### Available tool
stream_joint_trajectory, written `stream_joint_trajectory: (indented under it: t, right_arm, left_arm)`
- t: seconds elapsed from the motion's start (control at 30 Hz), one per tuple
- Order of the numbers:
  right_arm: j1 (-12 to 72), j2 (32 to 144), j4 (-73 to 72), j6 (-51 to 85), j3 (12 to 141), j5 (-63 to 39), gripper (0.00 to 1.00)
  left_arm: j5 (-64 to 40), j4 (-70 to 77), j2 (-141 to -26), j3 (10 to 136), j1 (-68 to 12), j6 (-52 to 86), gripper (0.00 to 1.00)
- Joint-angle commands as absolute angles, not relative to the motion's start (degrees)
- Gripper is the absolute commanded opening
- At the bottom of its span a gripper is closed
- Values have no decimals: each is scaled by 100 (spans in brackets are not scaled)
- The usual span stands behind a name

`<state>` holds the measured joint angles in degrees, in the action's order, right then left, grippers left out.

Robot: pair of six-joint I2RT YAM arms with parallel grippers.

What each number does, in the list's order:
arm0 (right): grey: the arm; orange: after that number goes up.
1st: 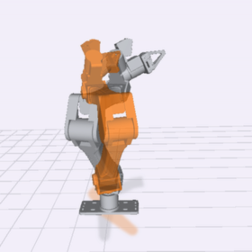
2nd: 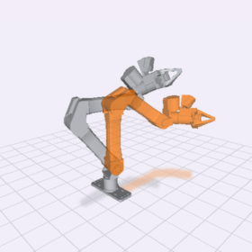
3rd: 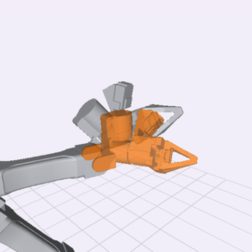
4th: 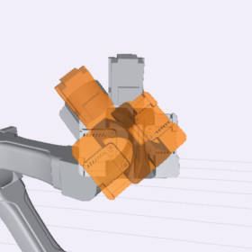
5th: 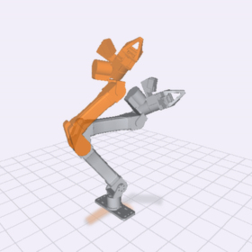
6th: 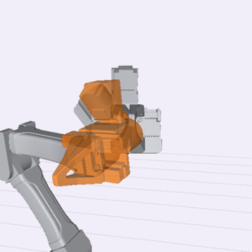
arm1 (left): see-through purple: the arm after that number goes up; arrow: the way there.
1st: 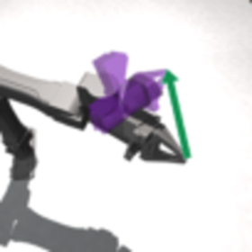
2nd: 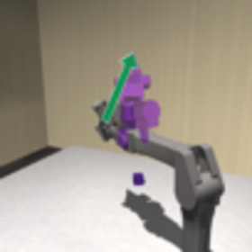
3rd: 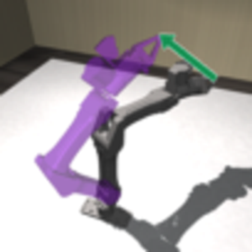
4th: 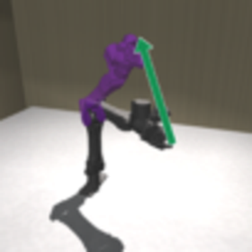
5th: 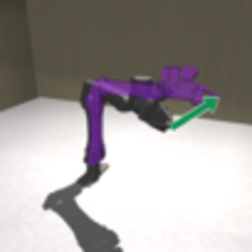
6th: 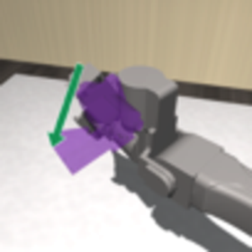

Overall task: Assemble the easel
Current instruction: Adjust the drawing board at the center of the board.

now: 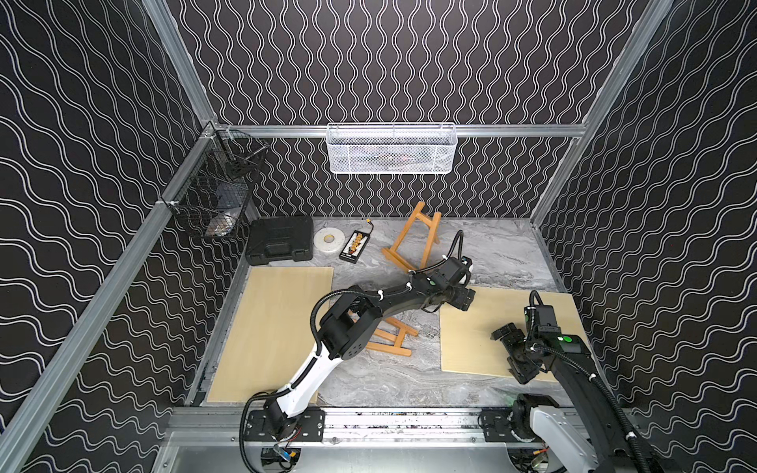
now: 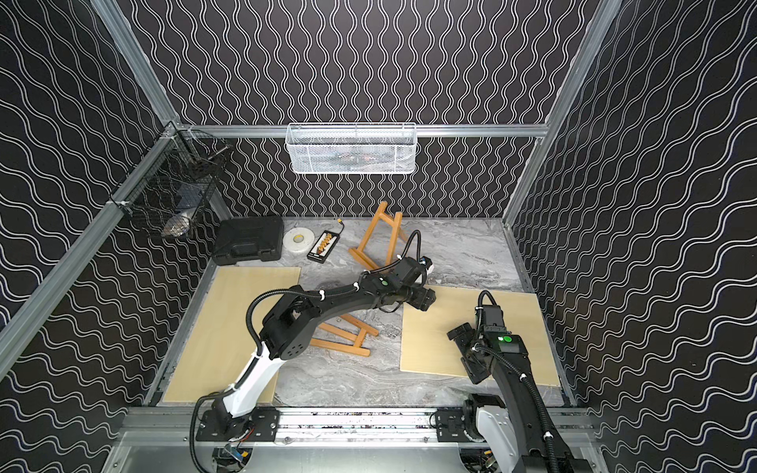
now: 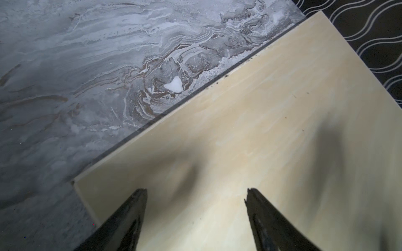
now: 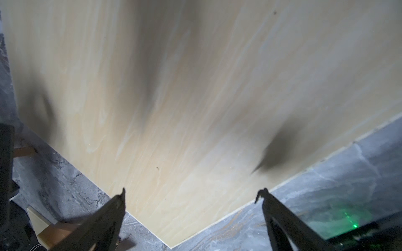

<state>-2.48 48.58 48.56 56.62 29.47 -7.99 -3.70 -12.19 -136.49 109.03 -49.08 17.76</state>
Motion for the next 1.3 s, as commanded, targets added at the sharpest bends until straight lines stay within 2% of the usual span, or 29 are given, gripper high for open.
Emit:
stream_joint_trajectory:
  t: [0.0,0.73,1.27]
  right_arm:
    - [-264,4764,5128,5982,2877,-682,100]
    - [-502,5260,4537,6243,2637,-630,100]
    - [-1133,5612,3925,5747,2627,-793,100]
  left_arm:
    - [-155,-1550,-13903,11235,-4904,1662,78]
    - [-329,-1989,-14897,12567,-4545,1494,82]
    - [-1213,-3353,-14754,12488,-4518,1330,75]
